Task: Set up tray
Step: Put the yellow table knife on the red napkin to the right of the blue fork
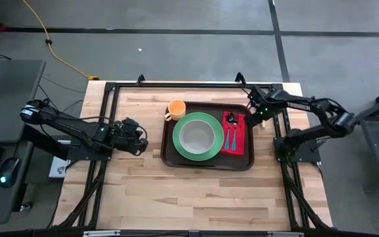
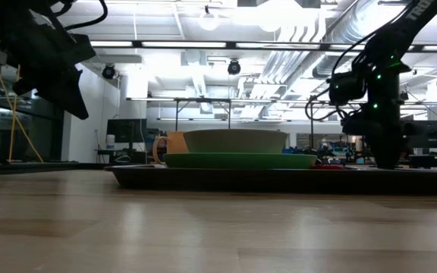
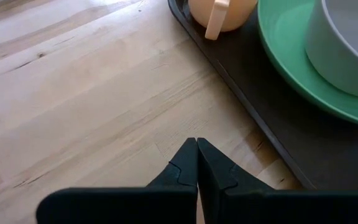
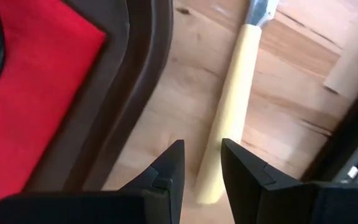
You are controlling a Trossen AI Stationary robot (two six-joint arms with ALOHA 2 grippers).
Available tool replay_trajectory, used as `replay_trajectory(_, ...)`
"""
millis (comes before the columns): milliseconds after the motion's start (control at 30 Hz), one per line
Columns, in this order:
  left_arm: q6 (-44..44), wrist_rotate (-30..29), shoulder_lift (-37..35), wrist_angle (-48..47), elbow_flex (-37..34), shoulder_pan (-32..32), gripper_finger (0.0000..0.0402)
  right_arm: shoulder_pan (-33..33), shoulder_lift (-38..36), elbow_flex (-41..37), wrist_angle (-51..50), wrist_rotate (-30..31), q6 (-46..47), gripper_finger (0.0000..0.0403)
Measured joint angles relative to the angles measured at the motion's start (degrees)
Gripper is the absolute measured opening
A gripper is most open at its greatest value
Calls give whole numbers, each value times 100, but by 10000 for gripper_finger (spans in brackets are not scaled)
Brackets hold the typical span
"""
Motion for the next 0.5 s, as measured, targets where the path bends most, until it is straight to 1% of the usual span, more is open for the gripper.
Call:
replay_trajectory(100,0,0,0,-4,0,1,31,2,184,14,135,38,14,83)
replay_trajectory(233,0,2,0,-4,0,2,31,4,348,48,107,243,62,83)
replay_trajectory(400,-2,2,0,-7,-1,0,31,0,276,143,61,228,44,83)
replay_trajectory(500,-2,4,0,-14,0,1,31,2,236,330,50,259,-84,83)
